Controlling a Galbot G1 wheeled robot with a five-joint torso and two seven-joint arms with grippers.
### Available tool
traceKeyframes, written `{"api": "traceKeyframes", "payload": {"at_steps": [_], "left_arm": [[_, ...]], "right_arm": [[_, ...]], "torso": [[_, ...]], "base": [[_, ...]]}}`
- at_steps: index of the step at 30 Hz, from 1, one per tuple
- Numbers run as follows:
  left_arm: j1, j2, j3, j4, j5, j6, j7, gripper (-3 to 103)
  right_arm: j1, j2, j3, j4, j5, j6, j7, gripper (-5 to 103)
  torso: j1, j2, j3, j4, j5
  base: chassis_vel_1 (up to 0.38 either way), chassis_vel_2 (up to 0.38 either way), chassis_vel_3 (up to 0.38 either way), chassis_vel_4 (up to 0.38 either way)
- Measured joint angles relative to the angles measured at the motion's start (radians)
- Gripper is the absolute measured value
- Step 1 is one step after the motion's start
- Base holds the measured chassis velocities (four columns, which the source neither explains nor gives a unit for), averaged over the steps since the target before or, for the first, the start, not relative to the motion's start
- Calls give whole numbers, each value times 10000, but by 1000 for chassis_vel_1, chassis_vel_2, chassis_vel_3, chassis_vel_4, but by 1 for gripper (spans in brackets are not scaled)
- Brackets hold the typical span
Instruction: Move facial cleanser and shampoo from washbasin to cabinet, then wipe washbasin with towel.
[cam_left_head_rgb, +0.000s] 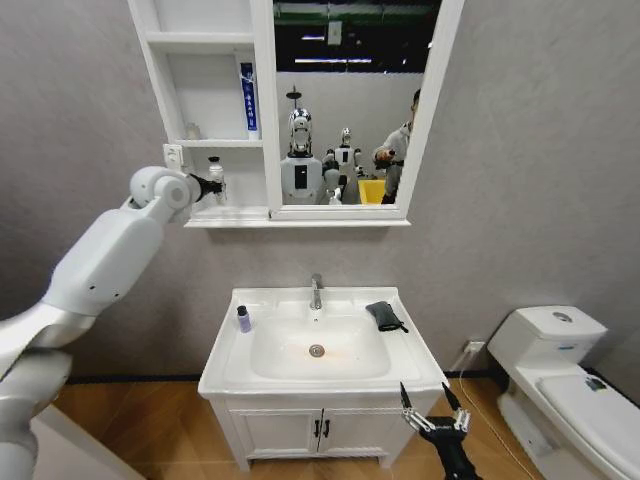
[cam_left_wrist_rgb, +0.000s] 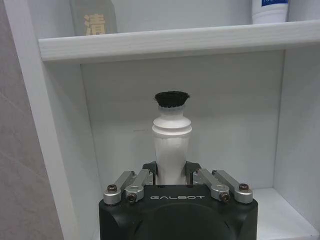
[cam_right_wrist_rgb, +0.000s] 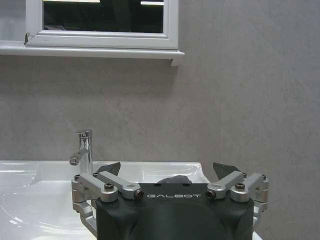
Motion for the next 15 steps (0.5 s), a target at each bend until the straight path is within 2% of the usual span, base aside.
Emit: {"api": "traceKeyframes", "payload": {"at_steps": [6,15], "left_arm": [[-96,-391,-2,787,417,-19,42,30],[91,-389,-273,874,488,-30,-106,29]], "right_arm": [[69,-38,47,-63,128,-29,16,100],[116,-58,68,-85,159,-70,33,100]], "torso": [[0,1,-1,2,-2],[-2,2,-1,2,-2]], "base": [[0,0,0,0],[0,0,0,0]]}}
